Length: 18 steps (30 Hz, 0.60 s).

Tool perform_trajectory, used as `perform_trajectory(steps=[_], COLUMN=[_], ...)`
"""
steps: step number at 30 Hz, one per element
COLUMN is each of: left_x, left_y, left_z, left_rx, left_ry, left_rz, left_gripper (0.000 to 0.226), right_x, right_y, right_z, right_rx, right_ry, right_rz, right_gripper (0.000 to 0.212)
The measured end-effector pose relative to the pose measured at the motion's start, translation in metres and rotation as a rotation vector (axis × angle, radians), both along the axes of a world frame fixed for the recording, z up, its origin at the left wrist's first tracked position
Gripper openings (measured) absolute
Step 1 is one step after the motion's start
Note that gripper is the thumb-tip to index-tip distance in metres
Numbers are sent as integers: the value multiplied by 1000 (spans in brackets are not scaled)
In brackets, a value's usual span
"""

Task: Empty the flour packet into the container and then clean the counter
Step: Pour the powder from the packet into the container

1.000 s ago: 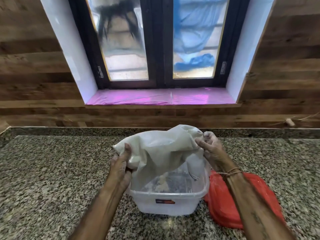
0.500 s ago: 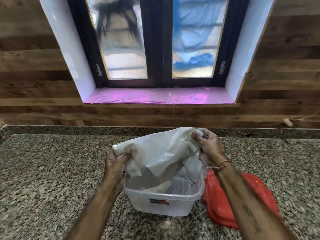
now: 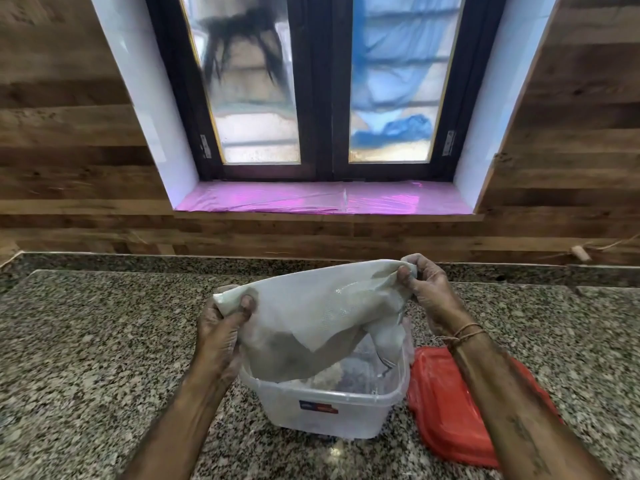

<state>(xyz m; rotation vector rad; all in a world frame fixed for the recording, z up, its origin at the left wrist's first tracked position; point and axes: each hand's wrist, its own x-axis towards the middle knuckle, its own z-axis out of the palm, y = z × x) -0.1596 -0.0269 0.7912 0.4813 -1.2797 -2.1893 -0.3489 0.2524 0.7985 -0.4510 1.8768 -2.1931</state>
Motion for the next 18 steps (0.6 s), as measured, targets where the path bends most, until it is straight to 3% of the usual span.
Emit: perform_trajectory(steps=[8, 11, 18], left_x=[1, 1, 5], left_y=[-1, -4, -10], left_z=[12, 19, 26], left_rx=[-53, -67, -85], left_ry=[11, 34, 63], left_rz=[19, 24, 37], left_gripper=[34, 34, 32], right_x=[0, -4, -7], right_y=[0, 0, 0], right_z=[18, 25, 49], right_rx=[38, 82, 413], right_ry=[34, 66, 297], right_rz=[10, 14, -22], right_gripper=[6, 17, 15])
